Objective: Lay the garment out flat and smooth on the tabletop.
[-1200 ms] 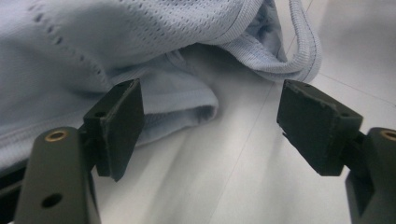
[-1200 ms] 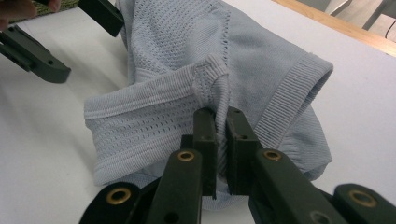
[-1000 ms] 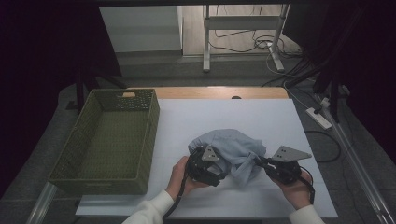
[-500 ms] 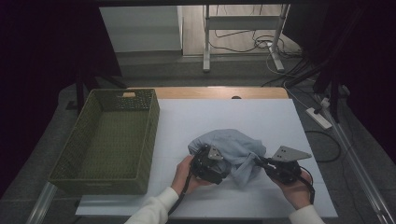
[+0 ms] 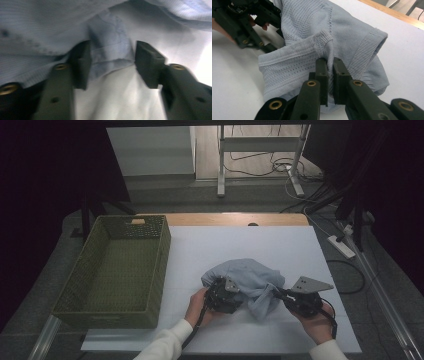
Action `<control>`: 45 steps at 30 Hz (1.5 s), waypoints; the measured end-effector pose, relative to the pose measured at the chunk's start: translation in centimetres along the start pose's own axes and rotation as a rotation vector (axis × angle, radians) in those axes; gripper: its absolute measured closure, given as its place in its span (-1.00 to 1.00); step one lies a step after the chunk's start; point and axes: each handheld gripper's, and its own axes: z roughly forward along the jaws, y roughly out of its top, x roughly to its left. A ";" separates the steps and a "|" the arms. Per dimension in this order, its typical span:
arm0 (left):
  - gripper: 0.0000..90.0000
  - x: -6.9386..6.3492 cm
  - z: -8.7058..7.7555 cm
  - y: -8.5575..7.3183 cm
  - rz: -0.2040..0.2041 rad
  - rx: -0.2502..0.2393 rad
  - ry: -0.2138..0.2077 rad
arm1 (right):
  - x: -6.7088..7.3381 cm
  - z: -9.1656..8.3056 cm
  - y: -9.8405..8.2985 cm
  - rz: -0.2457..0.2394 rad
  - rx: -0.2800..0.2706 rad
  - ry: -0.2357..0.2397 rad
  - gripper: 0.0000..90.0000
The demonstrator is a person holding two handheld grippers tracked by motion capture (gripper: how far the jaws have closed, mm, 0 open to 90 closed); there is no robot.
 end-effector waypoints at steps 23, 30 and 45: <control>0.80 0.9 -2.8 -1.0 -0.056 -0.122 -0.121 | 0.0 -0.1 0.1 0.010 -0.017 -0.003 0.87; 0.81 1.3 -4.0 -1.5 -0.090 -0.181 -0.139 | 0.0 -0.1 0.1 0.012 -0.020 -0.005 0.87; 0.81 1.5 -5.8 -2.0 -0.115 -0.236 -0.145 | 0.1 -0.2 0.3 0.014 -0.036 -0.003 0.87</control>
